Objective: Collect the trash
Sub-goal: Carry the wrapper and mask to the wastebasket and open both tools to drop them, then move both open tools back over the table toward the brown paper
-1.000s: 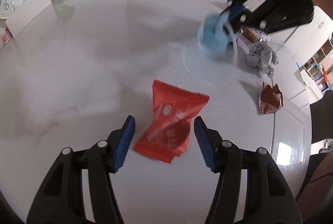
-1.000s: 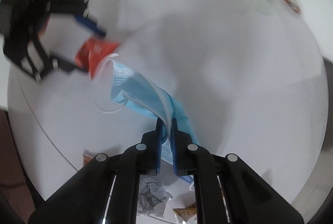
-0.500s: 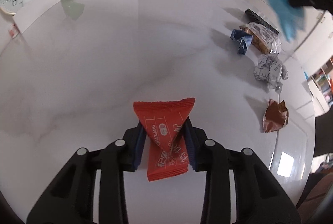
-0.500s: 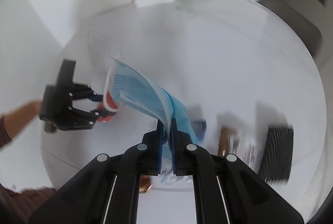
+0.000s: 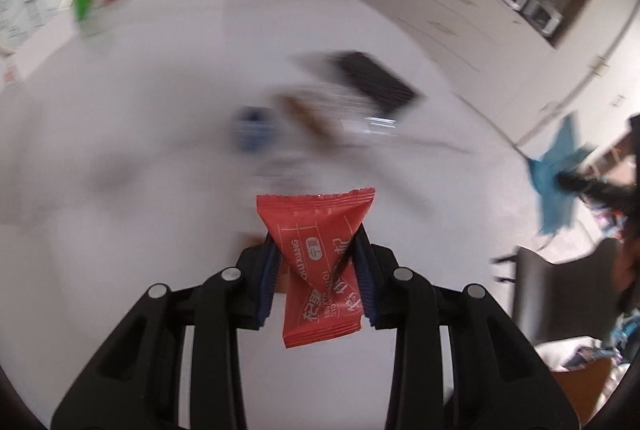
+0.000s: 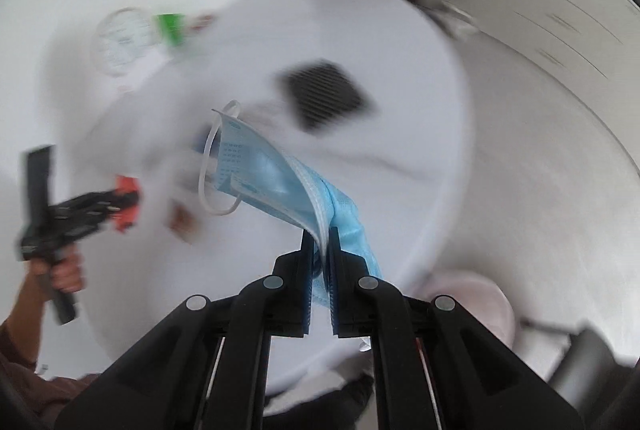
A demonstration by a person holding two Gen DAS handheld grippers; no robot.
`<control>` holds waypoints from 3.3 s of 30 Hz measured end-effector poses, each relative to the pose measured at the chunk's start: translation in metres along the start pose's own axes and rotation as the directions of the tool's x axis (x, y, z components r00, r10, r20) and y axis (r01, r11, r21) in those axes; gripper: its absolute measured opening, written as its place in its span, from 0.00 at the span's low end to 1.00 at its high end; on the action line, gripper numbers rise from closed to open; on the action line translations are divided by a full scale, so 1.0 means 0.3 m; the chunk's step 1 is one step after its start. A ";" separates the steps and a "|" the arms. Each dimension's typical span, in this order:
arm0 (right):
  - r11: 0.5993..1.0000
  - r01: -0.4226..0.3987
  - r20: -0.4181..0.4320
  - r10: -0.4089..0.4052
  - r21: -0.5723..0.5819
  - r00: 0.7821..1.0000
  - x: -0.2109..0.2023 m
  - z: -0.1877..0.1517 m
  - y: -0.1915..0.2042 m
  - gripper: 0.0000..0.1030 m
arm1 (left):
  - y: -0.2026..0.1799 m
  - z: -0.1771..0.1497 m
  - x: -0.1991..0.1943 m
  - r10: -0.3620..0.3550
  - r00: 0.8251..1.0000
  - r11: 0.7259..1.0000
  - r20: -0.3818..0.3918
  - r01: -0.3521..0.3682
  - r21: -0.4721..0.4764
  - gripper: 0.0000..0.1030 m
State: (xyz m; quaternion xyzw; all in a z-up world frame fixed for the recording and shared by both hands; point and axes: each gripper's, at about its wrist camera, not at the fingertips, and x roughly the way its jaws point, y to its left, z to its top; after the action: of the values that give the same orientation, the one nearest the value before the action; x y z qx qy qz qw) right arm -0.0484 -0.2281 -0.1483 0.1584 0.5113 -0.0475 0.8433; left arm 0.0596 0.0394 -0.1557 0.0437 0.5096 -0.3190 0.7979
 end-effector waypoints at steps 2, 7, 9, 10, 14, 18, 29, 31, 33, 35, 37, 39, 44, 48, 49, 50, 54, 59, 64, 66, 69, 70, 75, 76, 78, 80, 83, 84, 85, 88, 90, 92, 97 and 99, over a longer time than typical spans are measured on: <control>0.997 0.050 -0.024 -0.049 0.056 0.999 0.010 -0.070 -0.101 0.07 | -0.157 0.003 0.043 -0.072 0.997 0.997 -0.040 0.073 0.027 0.33; 0.966 0.164 -0.126 -0.140 0.198 0.982 0.106 -0.262 -0.368 0.08 | -0.513 -0.008 0.143 -0.166 0.981 0.975 -0.101 0.178 0.136 0.33; 0.953 0.156 -0.155 -0.118 0.260 0.981 0.165 -0.315 -0.453 0.10 | -0.654 -0.020 0.195 -0.172 0.976 0.961 -0.136 0.196 0.192 0.33; 0.948 0.164 -0.165 -0.121 0.274 0.979 0.192 -0.330 -0.477 0.13 | -0.709 -0.024 0.219 -0.168 0.974 0.958 -0.151 0.197 0.210 0.33; 0.938 0.181 -0.209 -0.121 0.296 0.970 0.255 -0.397 -0.539 0.50 | -0.903 -0.056 0.335 -0.197 0.953 0.932 -0.230 0.255 0.257 0.34; 0.937 0.169 -0.198 -0.111 0.305 0.974 0.207 -0.430 -0.598 0.62 | -1.026 -0.098 0.453 -0.171 0.942 0.919 -0.289 0.258 0.297 0.34; 0.937 0.086 -0.104 -0.054 0.339 0.993 0.051 -0.432 -0.749 0.75 | -1.097 -0.126 0.608 -0.147 0.923 0.939 -0.355 0.244 0.244 0.34; 0.942 0.074 -0.096 -0.045 0.327 0.994 0.046 -0.425 -0.754 0.75 | -1.086 -0.117 0.599 -0.153 0.926 0.940 -0.345 0.244 0.237 0.34; 0.949 0.058 -0.095 -0.030 0.311 0.995 0.041 -0.418 -0.756 0.75 | -1.095 -0.109 0.590 -0.153 0.929 0.940 -0.336 0.242 0.240 0.34; 0.955 0.058 -0.098 -0.031 0.290 0.995 0.034 -0.412 -0.756 0.76 | -1.089 -0.111 0.577 -0.160 0.932 0.937 -0.326 0.248 0.246 0.34; 0.959 0.051 -0.100 -0.024 0.278 0.995 0.024 -0.408 -0.752 0.76 | -1.081 -0.113 0.572 -0.164 0.932 0.935 -0.323 0.251 0.251 0.34; 0.961 0.037 -0.095 -0.012 0.273 0.995 0.009 -0.407 -0.752 0.76 | -1.079 -0.120 0.571 -0.160 0.933 0.933 -0.323 0.250 0.258 0.34; 0.964 0.039 -0.081 -0.018 0.264 0.997 -0.039 -0.408 -0.748 0.76 | -1.095 -0.130 0.589 -0.155 0.927 0.929 -0.343 0.255 0.267 0.34; 0.959 0.021 -0.049 -0.008 0.284 0.999 -0.091 -0.412 -0.749 0.77 | -1.113 -0.128 0.598 -0.159 0.924 0.928 -0.349 0.261 0.267 0.34; 0.958 0.018 -0.042 -0.007 0.287 0.999 -0.102 -0.413 -0.748 0.77 | -1.117 -0.126 0.602 -0.161 0.922 0.927 -0.351 0.263 0.267 0.34; 0.958 0.017 -0.038 -0.007 0.288 0.999 -0.109 -0.412 -0.746 0.77 | -1.119 -0.130 0.604 -0.161 0.922 0.926 -0.353 0.265 0.270 0.34; 0.961 0.017 -0.014 -0.013 0.275 1.000 -0.150 -0.405 -0.733 0.77 | -1.135 -0.136 0.617 -0.159 0.916 0.919 -0.369 0.274 0.284 0.34; 0.964 0.044 0.011 -0.049 0.261 0.999 -0.204 -0.397 -0.719 0.77 | -1.140 -0.150 0.622 -0.163 0.909 0.914 -0.385 0.286 0.287 0.58; 0.962 0.070 0.034 -0.082 0.264 0.996 -0.245 -0.398 -0.721 0.82 | -1.130 -0.135 0.563 -0.201 0.923 0.921 -0.329 0.292 0.257 0.89; 0.960 0.079 0.040 -0.093 0.267 0.995 -0.256 -0.399 -0.721 0.82 | -1.126 -0.124 0.538 -0.199 0.926 0.924 -0.319 0.286 0.253 0.89; 0.960 0.090 0.048 -0.106 0.265 0.993 -0.267 -0.396 -0.718 0.82 | -1.110 -0.104 0.502 -0.192 0.935 0.935 -0.298 0.266 0.234 0.89; 0.961 0.093 0.051 -0.110 0.262 0.993 -0.271 -0.393 -0.713 0.82 | -1.104 -0.095 0.486 -0.192 0.937 0.937 -0.292 0.264 0.230 0.89; 0.961 0.100 0.069 -0.122 0.258 0.990 -0.286 -0.372 -0.681 0.82 | -1.060 -0.064 0.375 -0.166 0.961 0.946 -0.223 0.219 0.239 0.89; 0.962 0.099 0.075 -0.122 0.256 0.990 -0.289 -0.365 -0.669 0.83 | -1.050 -0.058 0.360 -0.159 0.964 0.949 -0.211 0.209 0.238 0.89; 0.963 0.100 0.089 -0.126 0.250 0.988 -0.295 -0.346 -0.639 0.85 | -1.004 -0.045 0.317 -0.143 0.973 0.957 -0.183 0.183 0.224 0.89; 0.966 0.098 0.105 -0.126 0.238 0.986 -0.301 -0.327 -0.606 0.86 | -0.948 -0.034 0.273 -0.132 0.979 0.966 -0.154 0.162 0.202 0.89; 0.972 0.091 0.123 -0.119 0.218 0.985 -0.308 -0.295 -0.554 0.87 | -0.860 -0.018 0.211 -0.091 0.991 0.980 -0.101 0.107 0.169 0.89; 0.974 0.088 0.132 -0.117 0.209 0.984 -0.310 -0.282 -0.528 0.89 | -0.830 -0.019 0.196 -0.076 0.993 0.983 -0.088 0.089 0.158 0.89; 0.976 0.087 0.140 -0.116 0.202 0.983 -0.311 -0.272 -0.507 0.91 | -0.793 -0.016 0.180 -0.057 0.996 0.987 -0.074 0.067 0.144 0.89; 0.982 0.077 0.164 -0.106 0.174 0.981 -0.306 -0.237 -0.429 0.94 | -0.658 -0.003 0.132 0.024 0.999 0.995 -0.027 -0.022 0.094 0.89; 0.986 0.059 0.162 -0.085 0.156 0.983 -0.285 -0.212 -0.380 0.94 | -0.554 -0.002 0.109 0.085 0.996 0.994 0.000 -0.085 0.070 0.89; 0.989 0.046 0.155 -0.067 0.138 0.986 -0.257 -0.193 -0.331 0.94 | -0.429 -0.004 0.097 0.150 0.989 0.988 0.010 -0.151 0.037 0.89; 0.995 0.020 0.130 -0.033 0.098 0.991 -0.192 -0.148 -0.206 0.94 | -0.186 -0.024 0.100 0.265 0.964 0.964 0.011 -0.265 -0.018 0.89; 0.997 0.018 0.123 -0.028 0.077 0.992 -0.169 -0.130 -0.151 0.94 | -0.082 -0.040 0.114 0.307 0.952 0.951 0.008 -0.307 -0.032 0.89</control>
State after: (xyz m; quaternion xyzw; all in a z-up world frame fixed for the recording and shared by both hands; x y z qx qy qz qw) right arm -0.1163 -0.2629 -0.1303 0.1811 0.4575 -0.0864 0.8663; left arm 0.0459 0.0089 -0.1839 0.1081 0.4965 -0.1836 0.8415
